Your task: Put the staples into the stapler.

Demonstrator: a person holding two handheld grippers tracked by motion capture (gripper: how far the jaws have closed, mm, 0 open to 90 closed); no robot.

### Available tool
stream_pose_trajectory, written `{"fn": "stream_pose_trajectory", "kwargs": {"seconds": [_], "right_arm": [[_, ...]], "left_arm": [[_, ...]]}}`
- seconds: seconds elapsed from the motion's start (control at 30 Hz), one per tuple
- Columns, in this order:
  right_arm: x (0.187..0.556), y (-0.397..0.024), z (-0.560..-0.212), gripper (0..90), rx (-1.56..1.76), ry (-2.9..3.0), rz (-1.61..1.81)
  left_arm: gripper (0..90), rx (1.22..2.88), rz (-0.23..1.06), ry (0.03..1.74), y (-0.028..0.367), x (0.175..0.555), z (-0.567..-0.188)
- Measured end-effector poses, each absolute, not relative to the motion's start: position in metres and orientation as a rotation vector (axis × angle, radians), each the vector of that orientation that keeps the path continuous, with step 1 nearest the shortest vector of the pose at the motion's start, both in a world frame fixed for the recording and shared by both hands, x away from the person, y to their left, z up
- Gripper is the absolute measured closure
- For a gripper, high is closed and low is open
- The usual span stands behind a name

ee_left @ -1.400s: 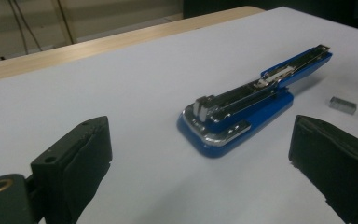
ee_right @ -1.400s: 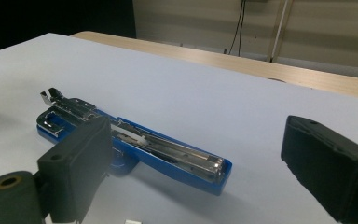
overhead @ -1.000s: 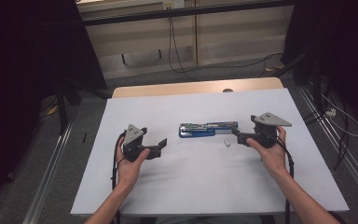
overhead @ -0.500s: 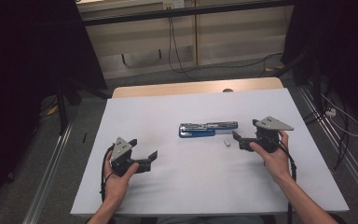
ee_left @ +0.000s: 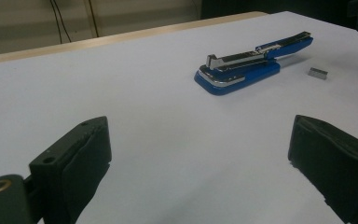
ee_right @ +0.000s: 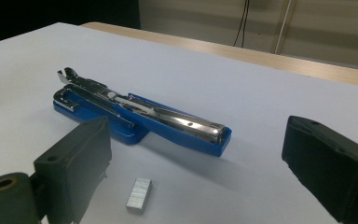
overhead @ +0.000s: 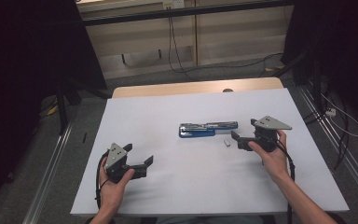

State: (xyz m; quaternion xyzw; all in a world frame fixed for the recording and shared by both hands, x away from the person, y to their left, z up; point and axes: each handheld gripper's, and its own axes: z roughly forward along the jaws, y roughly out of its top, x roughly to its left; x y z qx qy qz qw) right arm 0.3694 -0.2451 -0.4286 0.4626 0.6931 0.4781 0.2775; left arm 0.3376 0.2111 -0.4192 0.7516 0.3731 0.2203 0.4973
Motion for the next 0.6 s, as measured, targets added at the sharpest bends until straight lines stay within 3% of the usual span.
{"fn": "stream_pose_trajectory", "kwargs": {"seconds": [0.6], "right_arm": [[0.381, -0.227, -0.425, 10.4, 1.321, 2.029, 1.216]], "left_arm": [[5.9, 1.803, 0.526, 0.928, 0.214, 0.331, -0.417]]}}
